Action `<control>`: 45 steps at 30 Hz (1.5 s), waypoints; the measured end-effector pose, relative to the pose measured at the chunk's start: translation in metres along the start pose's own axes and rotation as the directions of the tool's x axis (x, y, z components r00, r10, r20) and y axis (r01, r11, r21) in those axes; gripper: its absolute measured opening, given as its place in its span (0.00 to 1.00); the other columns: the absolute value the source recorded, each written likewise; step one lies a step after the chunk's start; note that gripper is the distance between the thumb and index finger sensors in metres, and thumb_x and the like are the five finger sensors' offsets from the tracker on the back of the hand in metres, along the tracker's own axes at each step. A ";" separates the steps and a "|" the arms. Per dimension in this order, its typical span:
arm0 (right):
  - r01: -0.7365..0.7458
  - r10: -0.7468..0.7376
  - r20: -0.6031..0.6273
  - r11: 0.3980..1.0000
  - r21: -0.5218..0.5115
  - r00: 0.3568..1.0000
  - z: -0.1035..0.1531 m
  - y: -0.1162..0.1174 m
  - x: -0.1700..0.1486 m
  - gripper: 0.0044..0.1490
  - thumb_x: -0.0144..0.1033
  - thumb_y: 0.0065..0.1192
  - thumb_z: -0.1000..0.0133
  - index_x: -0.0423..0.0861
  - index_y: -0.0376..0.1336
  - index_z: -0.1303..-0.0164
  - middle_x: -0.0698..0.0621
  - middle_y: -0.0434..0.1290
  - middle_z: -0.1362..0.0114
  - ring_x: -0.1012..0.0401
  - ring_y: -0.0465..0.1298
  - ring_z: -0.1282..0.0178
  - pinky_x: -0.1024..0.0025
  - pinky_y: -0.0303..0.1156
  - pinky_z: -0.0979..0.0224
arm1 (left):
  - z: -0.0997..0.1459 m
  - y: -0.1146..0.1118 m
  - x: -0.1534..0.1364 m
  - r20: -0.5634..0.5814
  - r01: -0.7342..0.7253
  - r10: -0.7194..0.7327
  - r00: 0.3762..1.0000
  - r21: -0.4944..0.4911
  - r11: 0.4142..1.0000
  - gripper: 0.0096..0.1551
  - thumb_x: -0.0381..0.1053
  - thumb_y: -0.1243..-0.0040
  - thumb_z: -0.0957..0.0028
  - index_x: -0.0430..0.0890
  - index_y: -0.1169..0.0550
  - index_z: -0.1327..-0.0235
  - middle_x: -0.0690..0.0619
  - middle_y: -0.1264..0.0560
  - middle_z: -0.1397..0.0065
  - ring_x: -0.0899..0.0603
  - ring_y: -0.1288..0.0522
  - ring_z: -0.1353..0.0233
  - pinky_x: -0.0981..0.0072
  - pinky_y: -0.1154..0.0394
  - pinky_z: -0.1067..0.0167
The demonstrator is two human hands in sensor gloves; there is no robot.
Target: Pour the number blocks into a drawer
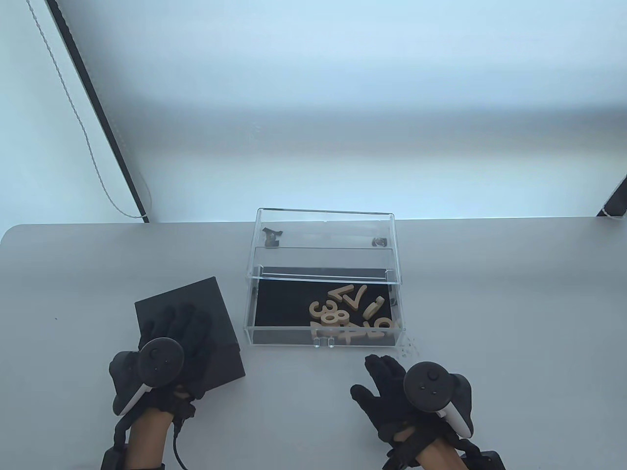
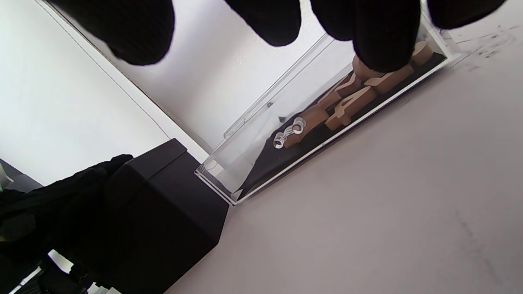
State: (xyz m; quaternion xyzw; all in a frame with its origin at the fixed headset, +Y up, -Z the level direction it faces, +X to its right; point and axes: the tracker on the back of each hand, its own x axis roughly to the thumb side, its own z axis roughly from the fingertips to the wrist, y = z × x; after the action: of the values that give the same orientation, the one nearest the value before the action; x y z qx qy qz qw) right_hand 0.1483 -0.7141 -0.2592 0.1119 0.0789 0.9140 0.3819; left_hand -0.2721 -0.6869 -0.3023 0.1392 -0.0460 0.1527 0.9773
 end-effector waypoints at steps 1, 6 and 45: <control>0.004 -0.004 -0.001 1.000 0.004 1.000 0.000 0.001 0.000 0.54 0.62 0.58 0.51 0.36 0.51 0.27 0.26 0.51 0.25 0.30 0.64 0.33 0.26 0.57 0.33 | 0.000 -0.001 0.000 0.008 0.018 -0.018 1.000 0.025 1.000 0.38 0.73 0.56 0.51 0.59 0.31 0.28 0.54 0.37 0.15 0.38 0.44 0.17 0.36 0.52 0.25; 0.014 -0.014 -0.005 1.000 0.023 1.000 -0.002 0.005 -0.001 0.55 0.62 0.58 0.51 0.36 0.49 0.27 0.26 0.51 0.25 0.30 0.64 0.33 0.26 0.57 0.33 | 0.002 -0.001 0.001 0.025 0.016 -0.018 1.000 0.057 0.998 0.38 0.73 0.55 0.51 0.58 0.30 0.29 0.52 0.35 0.16 0.36 0.42 0.17 0.34 0.50 0.25; 0.491 -0.455 -0.207 0.850 0.189 0.866 -0.085 0.086 0.012 0.59 0.64 0.52 0.44 0.34 0.35 0.25 0.26 0.35 0.26 0.29 0.57 0.28 0.27 0.56 0.31 | 0.038 -0.010 0.104 0.350 -0.086 0.083 0.933 -0.007 0.996 0.36 0.67 0.49 0.51 0.51 0.26 0.32 0.47 0.30 0.20 0.33 0.36 0.21 0.30 0.44 0.27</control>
State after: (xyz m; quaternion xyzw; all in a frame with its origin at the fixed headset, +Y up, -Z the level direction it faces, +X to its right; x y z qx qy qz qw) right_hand 0.0590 -0.7707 -0.3193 0.0623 0.2409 0.7814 0.5724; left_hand -0.1723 -0.6777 -0.2550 0.1660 -0.2245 0.1673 0.9455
